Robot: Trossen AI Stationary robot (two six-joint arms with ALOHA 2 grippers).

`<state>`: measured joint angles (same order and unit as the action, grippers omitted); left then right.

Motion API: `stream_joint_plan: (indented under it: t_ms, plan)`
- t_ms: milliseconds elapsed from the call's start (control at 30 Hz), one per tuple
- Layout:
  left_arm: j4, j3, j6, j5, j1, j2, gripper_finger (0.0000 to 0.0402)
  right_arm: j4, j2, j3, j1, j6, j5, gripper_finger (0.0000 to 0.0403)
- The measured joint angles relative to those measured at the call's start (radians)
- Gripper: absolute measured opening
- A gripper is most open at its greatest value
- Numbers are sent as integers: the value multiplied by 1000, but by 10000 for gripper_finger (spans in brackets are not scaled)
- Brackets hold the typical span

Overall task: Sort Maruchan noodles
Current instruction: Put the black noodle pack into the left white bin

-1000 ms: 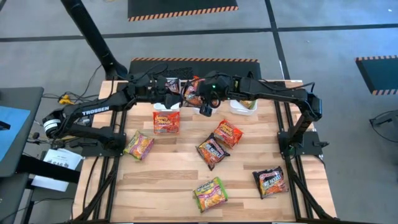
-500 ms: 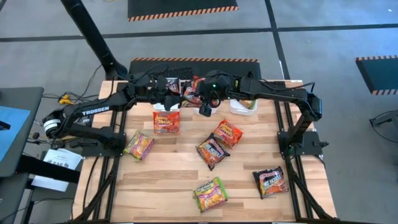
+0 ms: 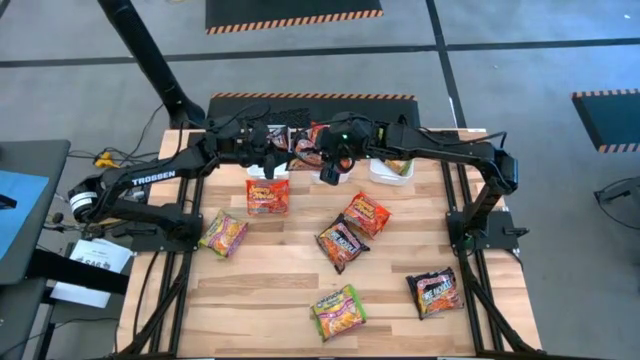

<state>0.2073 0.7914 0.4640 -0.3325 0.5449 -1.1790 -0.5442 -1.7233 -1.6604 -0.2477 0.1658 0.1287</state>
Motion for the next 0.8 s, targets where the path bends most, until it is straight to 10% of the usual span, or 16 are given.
stream_joint_plan:
  t_ms: [400, 800]
  plan:
    - [-134, 0, -115, -2, 69, 36, 15, -7, 68, -1, -44, -8, 0, 154]
    - [-258, -19, -261, -151, 339, 162, 15, -152, 166, -2, -96, -28, 4, 157]
